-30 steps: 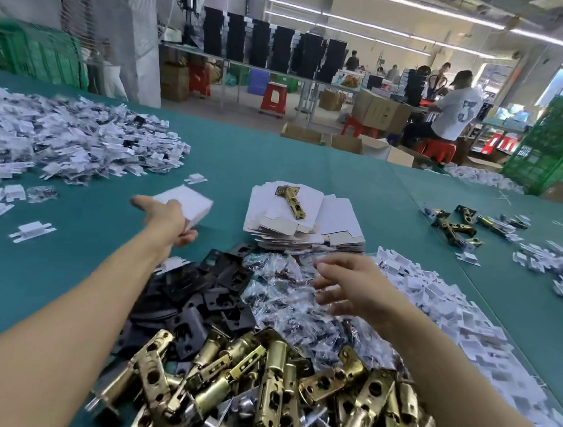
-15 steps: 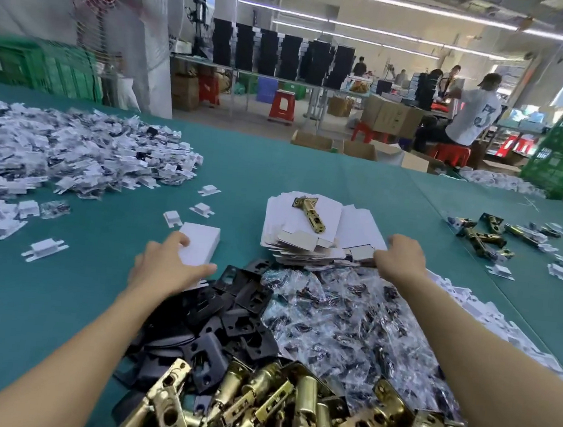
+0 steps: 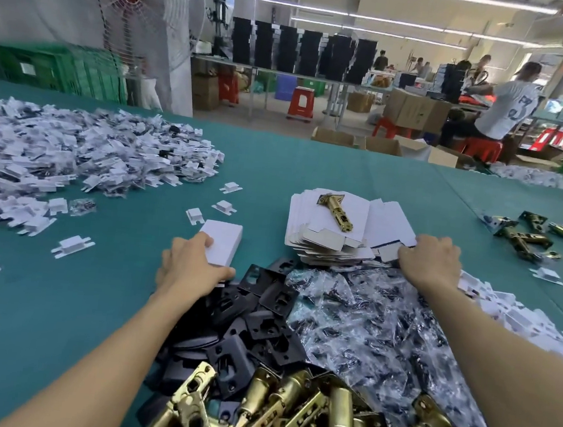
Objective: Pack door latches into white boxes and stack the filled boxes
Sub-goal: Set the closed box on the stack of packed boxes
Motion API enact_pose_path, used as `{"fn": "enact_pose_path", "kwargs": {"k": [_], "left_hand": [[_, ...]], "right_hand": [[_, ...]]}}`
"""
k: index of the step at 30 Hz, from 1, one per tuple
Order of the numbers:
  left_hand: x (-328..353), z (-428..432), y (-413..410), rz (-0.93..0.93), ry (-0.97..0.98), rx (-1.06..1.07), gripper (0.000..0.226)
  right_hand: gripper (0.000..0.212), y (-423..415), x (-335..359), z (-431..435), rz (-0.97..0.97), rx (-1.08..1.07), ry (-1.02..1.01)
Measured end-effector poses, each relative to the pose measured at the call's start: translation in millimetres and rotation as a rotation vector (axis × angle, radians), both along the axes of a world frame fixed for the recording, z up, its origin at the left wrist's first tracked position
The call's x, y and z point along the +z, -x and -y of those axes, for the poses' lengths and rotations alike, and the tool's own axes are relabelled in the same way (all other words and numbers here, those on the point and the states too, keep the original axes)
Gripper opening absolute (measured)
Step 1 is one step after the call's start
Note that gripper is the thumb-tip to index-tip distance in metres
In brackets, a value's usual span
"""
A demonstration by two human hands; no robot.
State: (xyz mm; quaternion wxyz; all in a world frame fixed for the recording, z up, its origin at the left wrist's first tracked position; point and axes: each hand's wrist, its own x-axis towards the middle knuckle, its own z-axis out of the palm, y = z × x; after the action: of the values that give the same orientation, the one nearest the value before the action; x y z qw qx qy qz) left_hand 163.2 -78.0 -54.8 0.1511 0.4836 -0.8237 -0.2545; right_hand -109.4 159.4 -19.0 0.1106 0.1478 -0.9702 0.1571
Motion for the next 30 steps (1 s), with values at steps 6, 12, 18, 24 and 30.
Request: {"fn": "enact_pose_path", "kwargs": {"k": [6,12,18,24,30], "left_hand": [[19,-25,1,0.004,0.141,-0.013,0.075],[70,-76,15,-0.483,-0.090,-0.270,0.039],[117,-133,6,-0.765,-1.112,-0.512,0.056],[110,-150,-2,-1.383,-1.170,-0.267,0.100],[104,-155,-25,-1.315,-1.358,-0.503,0.070]], "right_hand": [[0.013,9,23,-1,0.196,-0.055,0.583],[0.011,-21,49,-29,0.528,-0.113,1.295],[0.040,-138,71,-55,1.141,0.307,1.427],[0.059,-200,83,-64,1.353,0.627,1.275],[0.065,-223,73,-62,1.115,0.840,0.977]]}}
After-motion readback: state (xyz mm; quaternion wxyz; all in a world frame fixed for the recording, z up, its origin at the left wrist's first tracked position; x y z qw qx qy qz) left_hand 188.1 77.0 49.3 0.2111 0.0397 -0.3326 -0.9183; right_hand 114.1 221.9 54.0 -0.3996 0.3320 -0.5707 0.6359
